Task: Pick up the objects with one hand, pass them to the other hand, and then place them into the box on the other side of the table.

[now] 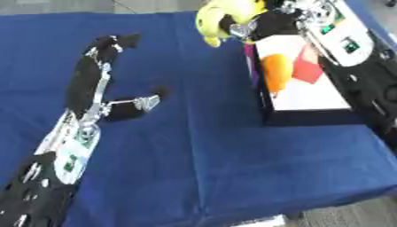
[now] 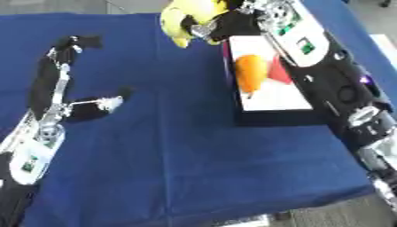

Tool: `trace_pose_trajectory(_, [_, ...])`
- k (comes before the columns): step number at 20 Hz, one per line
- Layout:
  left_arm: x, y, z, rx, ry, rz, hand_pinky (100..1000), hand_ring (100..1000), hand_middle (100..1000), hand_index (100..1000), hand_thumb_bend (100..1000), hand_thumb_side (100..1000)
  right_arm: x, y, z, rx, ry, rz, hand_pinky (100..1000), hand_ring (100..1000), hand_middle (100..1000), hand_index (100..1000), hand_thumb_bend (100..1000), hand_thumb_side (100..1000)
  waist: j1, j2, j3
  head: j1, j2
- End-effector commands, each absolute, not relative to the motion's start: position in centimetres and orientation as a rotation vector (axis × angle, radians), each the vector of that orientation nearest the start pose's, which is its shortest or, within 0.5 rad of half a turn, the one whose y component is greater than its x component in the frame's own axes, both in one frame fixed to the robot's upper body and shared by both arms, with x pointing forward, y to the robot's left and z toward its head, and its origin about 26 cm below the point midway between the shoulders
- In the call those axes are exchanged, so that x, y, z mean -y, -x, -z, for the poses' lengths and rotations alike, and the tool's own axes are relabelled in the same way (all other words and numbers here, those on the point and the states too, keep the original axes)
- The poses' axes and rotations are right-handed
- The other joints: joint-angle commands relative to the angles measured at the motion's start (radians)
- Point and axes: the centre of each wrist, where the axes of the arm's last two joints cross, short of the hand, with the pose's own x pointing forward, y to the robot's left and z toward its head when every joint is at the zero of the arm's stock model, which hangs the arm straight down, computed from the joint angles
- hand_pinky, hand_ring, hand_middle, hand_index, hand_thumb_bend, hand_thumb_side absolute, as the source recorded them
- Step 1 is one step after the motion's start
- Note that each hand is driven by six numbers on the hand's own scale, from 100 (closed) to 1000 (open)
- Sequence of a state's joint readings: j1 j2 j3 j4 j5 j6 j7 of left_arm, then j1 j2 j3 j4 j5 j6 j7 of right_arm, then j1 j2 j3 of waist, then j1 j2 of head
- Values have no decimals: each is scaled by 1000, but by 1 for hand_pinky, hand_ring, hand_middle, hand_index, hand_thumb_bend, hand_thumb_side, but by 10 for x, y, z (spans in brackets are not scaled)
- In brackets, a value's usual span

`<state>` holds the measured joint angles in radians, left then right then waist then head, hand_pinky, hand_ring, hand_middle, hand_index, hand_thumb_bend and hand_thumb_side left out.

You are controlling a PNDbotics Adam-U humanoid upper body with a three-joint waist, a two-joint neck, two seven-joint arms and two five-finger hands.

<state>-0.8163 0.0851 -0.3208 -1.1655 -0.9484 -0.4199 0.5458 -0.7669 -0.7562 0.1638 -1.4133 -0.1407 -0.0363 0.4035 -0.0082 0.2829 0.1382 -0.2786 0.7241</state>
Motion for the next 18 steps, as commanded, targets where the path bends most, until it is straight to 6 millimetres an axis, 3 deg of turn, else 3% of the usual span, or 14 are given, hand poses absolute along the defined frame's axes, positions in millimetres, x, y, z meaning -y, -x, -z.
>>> trace_pose_trajectory(1, [-102,-429,-150,-3088,846,-1075,812,721,624,839,560,460,371,-392,-297,1908,355,-949,854,971,537,605,100,100,0,-22,0,-14,-10])
trace_pose_trajectory(5, [-104,-430,-153,-3085,848,-1065,811,720,623,838,566,456,408,-383,-288,1875,461,-859,849,970,535,603,100,100,3,-16,0,-40,-24])
trace_pose_trajectory(10, [-105,-430,-155,-3084,848,-1052,810,718,621,836,569,456,439,-374,-275,1845,565,-787,847,971,536,603,100,100,10,-10,3,-78,-47])
trace_pose_trajectory(18, [-103,-429,-158,-3087,827,-1027,809,717,620,835,575,453,460,-367,-260,1800,624,-751,874,1000,563,632,100,100,22,-5,1,-131,-79])
